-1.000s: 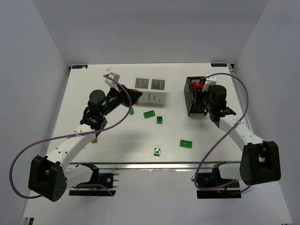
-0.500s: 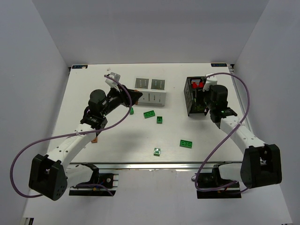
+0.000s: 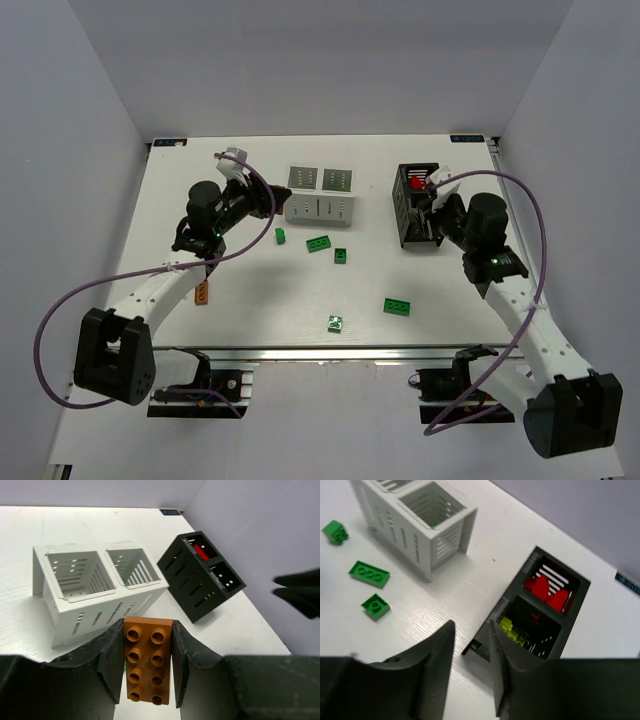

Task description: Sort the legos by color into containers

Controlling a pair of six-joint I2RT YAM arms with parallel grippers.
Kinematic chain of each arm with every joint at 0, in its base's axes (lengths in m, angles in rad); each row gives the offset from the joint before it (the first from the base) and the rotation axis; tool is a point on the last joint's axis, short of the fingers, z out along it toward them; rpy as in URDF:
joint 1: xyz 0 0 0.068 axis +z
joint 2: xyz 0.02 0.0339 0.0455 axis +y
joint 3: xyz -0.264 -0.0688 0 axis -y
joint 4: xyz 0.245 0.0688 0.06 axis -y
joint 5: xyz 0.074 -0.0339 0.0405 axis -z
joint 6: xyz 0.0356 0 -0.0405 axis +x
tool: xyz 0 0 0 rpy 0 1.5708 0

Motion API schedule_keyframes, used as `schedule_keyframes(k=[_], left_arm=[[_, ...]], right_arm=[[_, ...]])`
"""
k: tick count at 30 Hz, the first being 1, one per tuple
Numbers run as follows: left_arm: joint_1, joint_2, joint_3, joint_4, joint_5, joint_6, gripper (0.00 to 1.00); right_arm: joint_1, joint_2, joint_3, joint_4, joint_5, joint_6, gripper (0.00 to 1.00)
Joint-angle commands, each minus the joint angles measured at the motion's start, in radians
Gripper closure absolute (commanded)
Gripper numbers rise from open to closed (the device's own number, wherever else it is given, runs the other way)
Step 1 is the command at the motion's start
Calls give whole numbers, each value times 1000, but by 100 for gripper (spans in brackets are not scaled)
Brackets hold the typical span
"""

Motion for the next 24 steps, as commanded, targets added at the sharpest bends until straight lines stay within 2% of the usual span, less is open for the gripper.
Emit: schedule_keyframes(k=[1,2,4,5,8,13,18,24], left_arm=[[17,43,32,60,38,-5,100],[17,63,38,64,32,-4,100],[14,128,82,51,-12,-7,100],[15,151,104,40,-28,-7,100],[6,226,202,-3,-100,-4,100],[-78,359,366,-101,-285,128,100],[-130,478,503,-112,-442,185,100],[-149,608,623,-149,-506,183,99]], right_arm=[[16,-72,-14,-25,-127,-80,64],[19,-82,-13,-28,-140,-84,78],[27,-99,-10,-40,-150,-86,98],[30,-103,-7,-40,-158,-86,100],[47,-113,1,-72,-151,-84,100],[79,-129,-7,-63,-129,-92,100],[88,-136,-10,-63,-129,-94,100],[95,-142,-8,-63,-126,-92,100]])
